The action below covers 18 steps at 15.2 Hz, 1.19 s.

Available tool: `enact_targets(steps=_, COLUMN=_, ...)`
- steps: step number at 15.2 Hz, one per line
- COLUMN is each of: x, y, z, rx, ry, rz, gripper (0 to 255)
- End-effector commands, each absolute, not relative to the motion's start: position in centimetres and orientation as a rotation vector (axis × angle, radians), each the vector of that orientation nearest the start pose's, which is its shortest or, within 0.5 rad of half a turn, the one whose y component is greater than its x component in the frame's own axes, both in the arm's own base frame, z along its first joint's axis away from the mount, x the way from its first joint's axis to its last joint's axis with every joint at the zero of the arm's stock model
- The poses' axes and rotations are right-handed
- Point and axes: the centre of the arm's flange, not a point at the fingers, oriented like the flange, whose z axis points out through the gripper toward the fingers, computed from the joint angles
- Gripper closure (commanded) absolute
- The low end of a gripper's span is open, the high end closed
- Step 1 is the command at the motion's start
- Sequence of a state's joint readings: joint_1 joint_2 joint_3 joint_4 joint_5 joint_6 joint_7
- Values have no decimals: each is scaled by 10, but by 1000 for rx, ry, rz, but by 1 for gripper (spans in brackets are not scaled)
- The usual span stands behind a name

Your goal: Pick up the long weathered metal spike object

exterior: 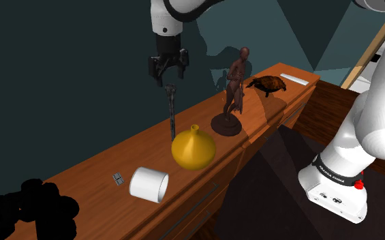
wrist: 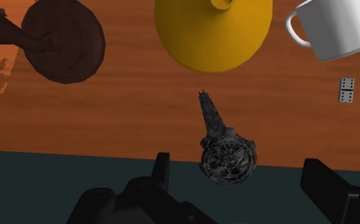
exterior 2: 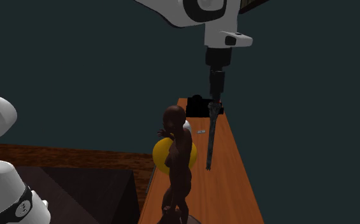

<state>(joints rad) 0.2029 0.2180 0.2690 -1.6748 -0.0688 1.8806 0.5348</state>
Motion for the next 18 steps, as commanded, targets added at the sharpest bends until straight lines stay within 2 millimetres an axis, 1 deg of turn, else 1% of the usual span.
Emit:
enact_targets(steps=1, x=564, y=268, z=466, rx=-3149, ry=75, rz=-1, gripper=0)
enact_targets(steps=3, x=564, y=268, z=452, rx=-3149, ry=75, rz=-1, gripper=0)
enact_targets(steps=5, x=564, y=268, z=452, rx=-3149, ry=75, rz=-1, gripper=0)
enact_targets(steps=6, x=564, y=269, z=451, rx=-3149, ry=75, rz=-1, gripper=255)
enact_targets(steps=15, x=564, y=268, z=452, rx=-3149, ry=75, rz=-1, gripper=255)
enact_targets(steps=18, x=564, y=268, z=468, rx=-3149, ry=75, rz=-1, gripper=255)
